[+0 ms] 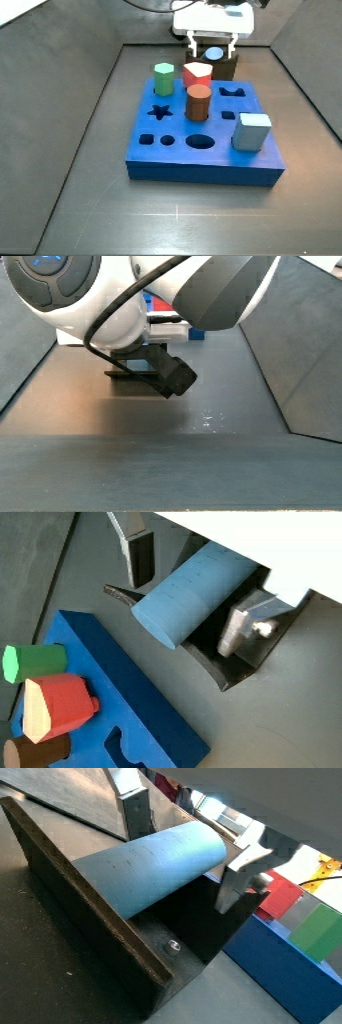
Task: Pick up the oval object. Move up. Place the oval object on the fixture. Regrasp the oval object. Move to above the board. Insert the oval object.
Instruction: Regrasp the oval object.
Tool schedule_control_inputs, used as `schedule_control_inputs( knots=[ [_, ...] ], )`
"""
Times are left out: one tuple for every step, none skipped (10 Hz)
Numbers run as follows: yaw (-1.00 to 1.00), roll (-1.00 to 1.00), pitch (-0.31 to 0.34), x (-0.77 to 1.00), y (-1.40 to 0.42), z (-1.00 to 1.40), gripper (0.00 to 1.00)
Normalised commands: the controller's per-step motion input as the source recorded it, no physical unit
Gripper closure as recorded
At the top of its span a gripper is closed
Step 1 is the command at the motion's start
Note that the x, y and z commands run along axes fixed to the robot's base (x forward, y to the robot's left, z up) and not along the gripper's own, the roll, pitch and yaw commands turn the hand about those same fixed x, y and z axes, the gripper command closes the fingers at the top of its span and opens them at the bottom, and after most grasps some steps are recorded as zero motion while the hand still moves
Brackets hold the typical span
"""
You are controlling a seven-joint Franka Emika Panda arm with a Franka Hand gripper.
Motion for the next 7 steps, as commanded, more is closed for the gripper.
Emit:
schedule_control_inputs(
  knots=[
    [-0.04, -0.03, -0.060, 0.00, 0.00, 1.00, 0.00],
    [-0.03, -0.02, -0.056, 0.00, 0.00, 1.00, 0.00],
    [0.00, 0.00, -0.043, -0.03, 0.01, 1.00, 0.00],
    [0.02, 0.02, -0.030, -0.03, 0.00, 1.00, 0.00],
    [0.03, 0.04, -0.013, -0.04, 0.00, 1.00, 0.00],
    [0.04, 0.05, -0.002, -0.04, 0.00, 0.99, 0.00],
    [0.04, 0.05, 0.034, -0.04, 0.00, 0.70, 0.00]
  ],
)
